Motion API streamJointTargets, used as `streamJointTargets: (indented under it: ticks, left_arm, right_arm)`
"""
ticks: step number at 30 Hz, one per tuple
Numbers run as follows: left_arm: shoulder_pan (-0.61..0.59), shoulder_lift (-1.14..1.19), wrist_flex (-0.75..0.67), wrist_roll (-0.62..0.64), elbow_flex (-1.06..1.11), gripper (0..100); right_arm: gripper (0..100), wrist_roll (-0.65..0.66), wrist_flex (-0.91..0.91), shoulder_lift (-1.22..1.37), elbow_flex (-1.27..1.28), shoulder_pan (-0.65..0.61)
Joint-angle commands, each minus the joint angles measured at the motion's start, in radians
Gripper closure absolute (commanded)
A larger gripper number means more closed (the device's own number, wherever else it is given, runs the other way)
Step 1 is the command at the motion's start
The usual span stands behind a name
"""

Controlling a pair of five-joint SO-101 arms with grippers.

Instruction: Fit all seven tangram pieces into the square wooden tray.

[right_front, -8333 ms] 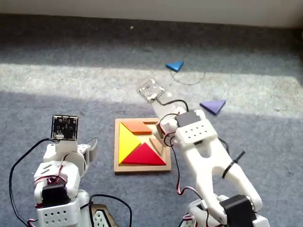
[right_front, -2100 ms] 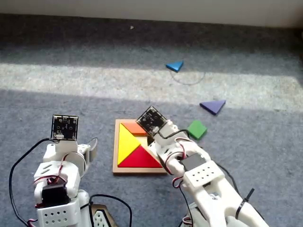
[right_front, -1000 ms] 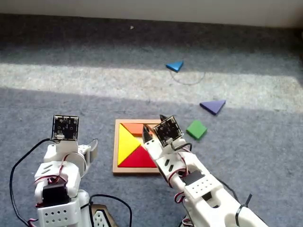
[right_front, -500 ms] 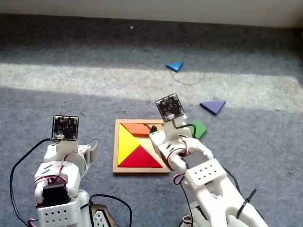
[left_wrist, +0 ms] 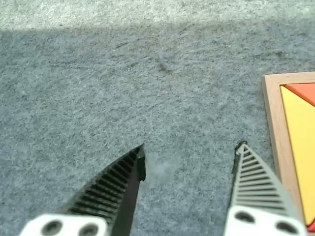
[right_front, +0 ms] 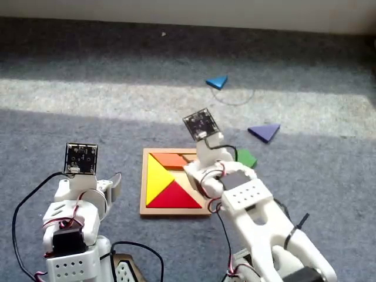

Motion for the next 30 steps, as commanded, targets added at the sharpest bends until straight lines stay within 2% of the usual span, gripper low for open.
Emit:
streamJointTargets:
  ticks: [1, 10, 17, 30]
  left_arm:
    - [-0.005, -0.012, -0.011, 0.003, -0.010, 71]
    - [-0.005, -0.012, -0.011, 0.003, -0.010, 71]
    - [-0.005, -0.012, -0.011, 0.003, -0.010, 71]
    - [-0.005, -0.012, -0.011, 0.003, -0.010, 71]
  right_arm:
    - [80.8, 0.009, 0.077, 0.202, -0.226, 0.008]
    - [80.8, 0.011, 0.084, 0.440, -0.395, 0.005]
    - [88.2, 0.011, 0.085, 0.463, -0.390, -0.042]
    - [88.2, 0.011, 0.183, 0.463, -0.390, -0.058]
